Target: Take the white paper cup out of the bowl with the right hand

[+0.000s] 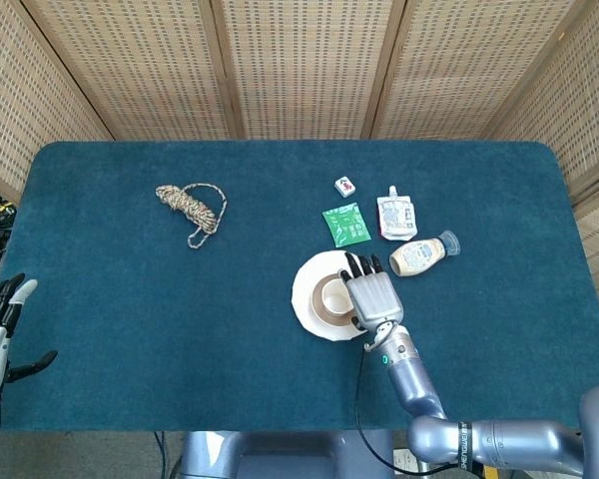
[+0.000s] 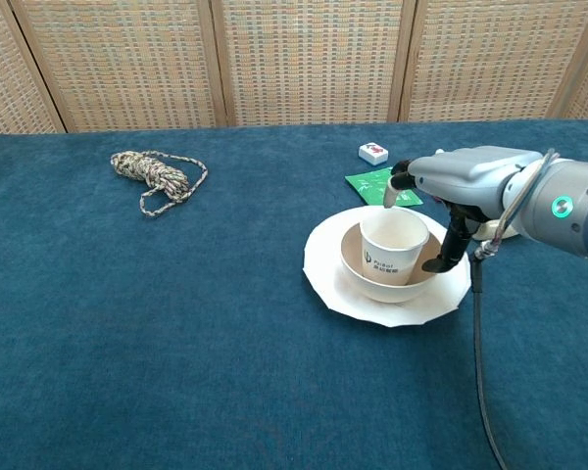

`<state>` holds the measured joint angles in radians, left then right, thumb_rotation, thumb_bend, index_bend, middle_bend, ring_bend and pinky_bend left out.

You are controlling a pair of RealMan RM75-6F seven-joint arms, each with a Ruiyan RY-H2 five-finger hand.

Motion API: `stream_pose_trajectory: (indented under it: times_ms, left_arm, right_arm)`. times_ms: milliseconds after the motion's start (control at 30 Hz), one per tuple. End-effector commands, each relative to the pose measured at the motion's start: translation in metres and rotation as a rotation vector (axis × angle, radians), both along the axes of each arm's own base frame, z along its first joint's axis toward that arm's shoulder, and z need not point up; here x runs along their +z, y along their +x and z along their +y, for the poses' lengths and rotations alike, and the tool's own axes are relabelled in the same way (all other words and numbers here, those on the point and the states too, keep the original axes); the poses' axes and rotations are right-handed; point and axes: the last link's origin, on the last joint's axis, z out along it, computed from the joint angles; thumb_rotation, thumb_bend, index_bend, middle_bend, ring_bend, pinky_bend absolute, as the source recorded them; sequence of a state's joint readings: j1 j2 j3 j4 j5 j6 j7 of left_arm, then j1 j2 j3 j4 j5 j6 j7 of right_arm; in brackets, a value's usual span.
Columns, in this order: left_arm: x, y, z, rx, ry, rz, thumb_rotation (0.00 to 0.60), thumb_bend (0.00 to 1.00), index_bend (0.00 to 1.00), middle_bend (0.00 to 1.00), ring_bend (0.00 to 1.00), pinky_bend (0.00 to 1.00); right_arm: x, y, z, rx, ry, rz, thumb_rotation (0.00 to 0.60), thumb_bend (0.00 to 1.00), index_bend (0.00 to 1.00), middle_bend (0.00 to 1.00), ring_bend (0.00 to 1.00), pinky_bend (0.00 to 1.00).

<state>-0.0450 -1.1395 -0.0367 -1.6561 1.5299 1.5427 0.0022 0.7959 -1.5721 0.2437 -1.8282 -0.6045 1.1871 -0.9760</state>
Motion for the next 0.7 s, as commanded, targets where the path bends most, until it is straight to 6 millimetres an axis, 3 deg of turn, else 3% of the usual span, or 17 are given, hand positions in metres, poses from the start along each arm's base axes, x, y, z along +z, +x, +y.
stream_pose_trajectory:
  times_ms: [33,200,400,700]
  left_arm:
    - [0.0,0.0,0.0,0.0,0.002,-0.001,0.6,0.0,0.0,0.0,0.0,0.0]
    - [0.0,-0.001,0.001,0.002,0.0,-0.002,0.6,0.0,0.0,0.0,0.0,0.0]
    - [0.0,-0.001,0.001,0.002,0.0,-0.002,0.6,0.0,0.0,0.0,0.0,0.0]
    - [0.001,0.0,0.0,0.0,0.0,-0.005,0.6,0.0,0.0,0.0,0.0,0.0]
  right_arm:
    - [-0.006,0.001,-0.001,0.015,-0.006,-0.014,0.6,0.43,0.31,0.02,0.0,0.1]
    - [-0.009,0.005,-0.001,0.048,-0.036,-0.036,0.6,0.44,0.4,0.09,0.0,0.14]
    - [-0.005,0.012,-0.002,0.069,-0.072,-0.057,0.6,0.44,0.44,0.11,0.0,0.15]
    - [0.033,0.02,-0.009,0.086,-0.163,-0.05,0.6,0.44,0.44,0.11,0.0,0.15]
